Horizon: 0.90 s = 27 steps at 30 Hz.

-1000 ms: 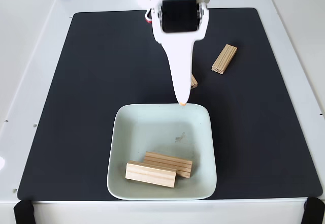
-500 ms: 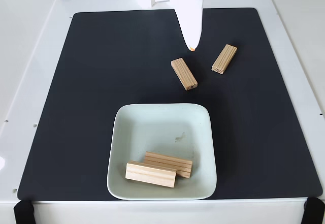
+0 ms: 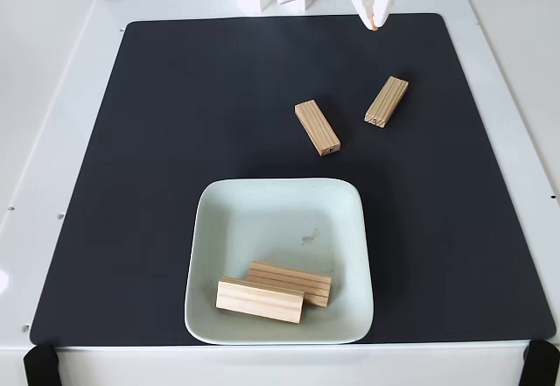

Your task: Pick up the wooden block and place them on the plate.

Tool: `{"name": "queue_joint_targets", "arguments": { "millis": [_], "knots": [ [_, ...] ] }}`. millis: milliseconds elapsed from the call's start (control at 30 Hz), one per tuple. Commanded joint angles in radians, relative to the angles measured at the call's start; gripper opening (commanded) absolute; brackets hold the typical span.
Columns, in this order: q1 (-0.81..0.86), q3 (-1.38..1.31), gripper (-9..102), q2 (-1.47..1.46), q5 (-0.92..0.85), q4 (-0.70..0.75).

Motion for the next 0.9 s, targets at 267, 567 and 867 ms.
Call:
{"name": "queue_joint_targets", "arguments": {
  "millis": [267, 567, 867],
  "knots": [
    [-0.037, -0.380, 0, -0.422, -0.141, 0.075],
    [-0.064, -0.428, 0, -0.664, -0.163, 0.080],
    [-0.064, -0.370, 0, -0.678, -0.164, 0.078]
  ]
}}
